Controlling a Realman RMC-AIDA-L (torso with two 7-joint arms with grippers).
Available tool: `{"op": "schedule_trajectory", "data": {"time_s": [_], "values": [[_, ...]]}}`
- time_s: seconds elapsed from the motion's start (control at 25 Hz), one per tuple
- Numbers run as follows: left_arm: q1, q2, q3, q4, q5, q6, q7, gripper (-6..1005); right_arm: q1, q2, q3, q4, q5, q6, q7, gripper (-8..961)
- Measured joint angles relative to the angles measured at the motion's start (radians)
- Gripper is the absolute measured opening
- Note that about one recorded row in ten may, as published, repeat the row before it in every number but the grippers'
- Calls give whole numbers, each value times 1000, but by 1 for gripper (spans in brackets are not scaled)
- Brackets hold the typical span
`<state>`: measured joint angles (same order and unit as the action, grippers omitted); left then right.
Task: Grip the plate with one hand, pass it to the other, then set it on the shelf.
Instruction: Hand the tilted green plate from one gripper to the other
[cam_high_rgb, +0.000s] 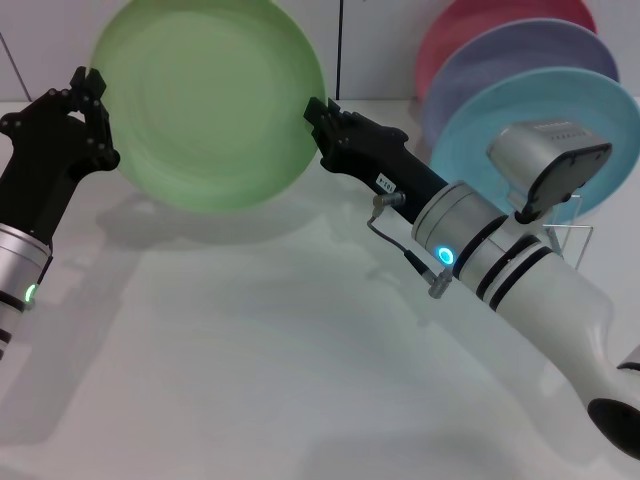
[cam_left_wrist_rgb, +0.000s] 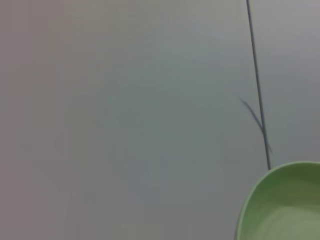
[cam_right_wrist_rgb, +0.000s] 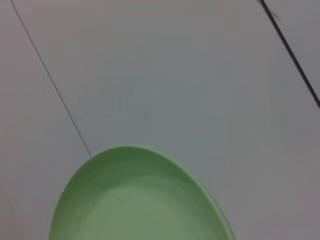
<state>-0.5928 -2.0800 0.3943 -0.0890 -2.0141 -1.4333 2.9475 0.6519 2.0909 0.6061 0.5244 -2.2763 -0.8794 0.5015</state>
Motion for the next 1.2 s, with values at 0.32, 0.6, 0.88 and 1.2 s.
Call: {"op": "schedule_trajectory", "data": {"time_s": [0.32, 0.6, 0.88, 1.2], "values": [[5, 0, 0, 9, 34, -9, 1, 34, 4, 0, 14, 0, 1, 7, 0, 92], [7, 0, 0, 14, 35, -14, 1, 34, 4, 0, 15, 0, 2, 7, 0, 92], [8, 0, 0, 14, 35, -13, 1, 33, 5, 0, 15, 0, 2, 7, 0, 91], [9, 3, -1, 25, 100, -17, 1, 34, 4, -1, 14, 0, 2, 7, 0, 91]]}}
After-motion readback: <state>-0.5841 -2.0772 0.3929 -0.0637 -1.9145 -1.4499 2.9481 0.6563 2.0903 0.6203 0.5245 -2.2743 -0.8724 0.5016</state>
